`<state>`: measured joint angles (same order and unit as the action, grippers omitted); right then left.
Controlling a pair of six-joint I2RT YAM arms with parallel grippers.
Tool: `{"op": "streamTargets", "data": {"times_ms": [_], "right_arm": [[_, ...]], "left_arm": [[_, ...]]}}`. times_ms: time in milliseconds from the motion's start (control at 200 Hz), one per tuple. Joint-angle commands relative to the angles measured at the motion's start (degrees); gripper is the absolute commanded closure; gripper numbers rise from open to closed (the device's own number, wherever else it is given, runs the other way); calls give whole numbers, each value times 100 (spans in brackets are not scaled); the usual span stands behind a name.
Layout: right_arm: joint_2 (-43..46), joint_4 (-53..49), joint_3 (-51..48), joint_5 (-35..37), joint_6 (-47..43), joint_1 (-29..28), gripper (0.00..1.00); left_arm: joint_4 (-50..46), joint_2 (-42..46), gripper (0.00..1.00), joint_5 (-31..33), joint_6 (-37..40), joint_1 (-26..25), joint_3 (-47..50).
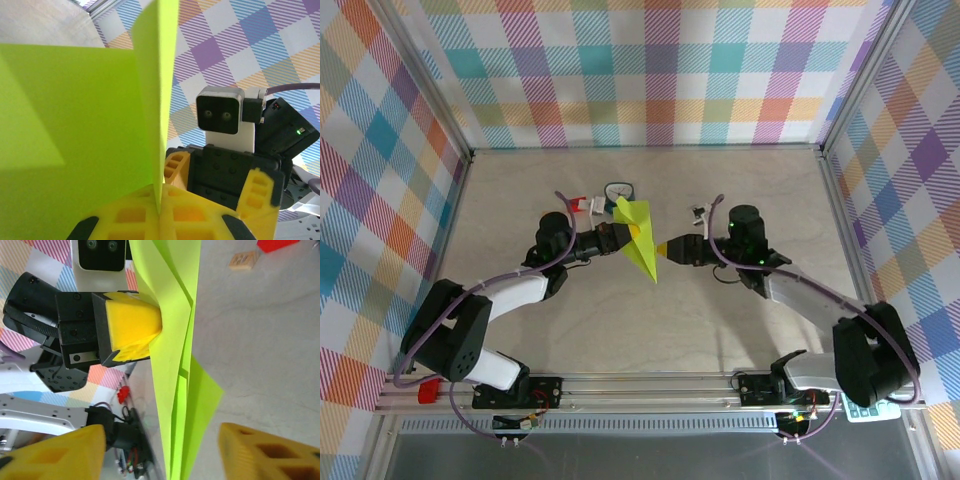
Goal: Fold a paper plane with a square sheet of paper (fold left side to right side)
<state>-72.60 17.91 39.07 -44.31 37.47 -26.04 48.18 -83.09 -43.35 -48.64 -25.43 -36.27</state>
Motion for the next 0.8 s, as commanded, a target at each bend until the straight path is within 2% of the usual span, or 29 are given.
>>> {"op": "streamTargets", "data": {"times_ms": [0, 145, 305, 415, 585, 795], "right_arm": [[176, -521, -95, 275, -275, 38, 30], [-52, 66, -194, -133, 71, -19, 24], [-294, 241, -6, -312, 91, -238, 23], [-484, 834, 25, -503, 397, -270, 25], [-505, 996, 158, -446, 458, -270, 41], [-322, 636, 251, -182, 232, -253, 70]], "left_arm": [[227, 148, 96, -3, -68, -89, -143], [347, 113, 97, 11, -121, -205, -195], [367, 65, 97, -15, -120, -303, -264], [390, 13, 97, -13, -136, -348, -299], [423, -92, 97, -32, -196, -384, -354], [385, -121, 93, -49, -177, -384, -363]]}}
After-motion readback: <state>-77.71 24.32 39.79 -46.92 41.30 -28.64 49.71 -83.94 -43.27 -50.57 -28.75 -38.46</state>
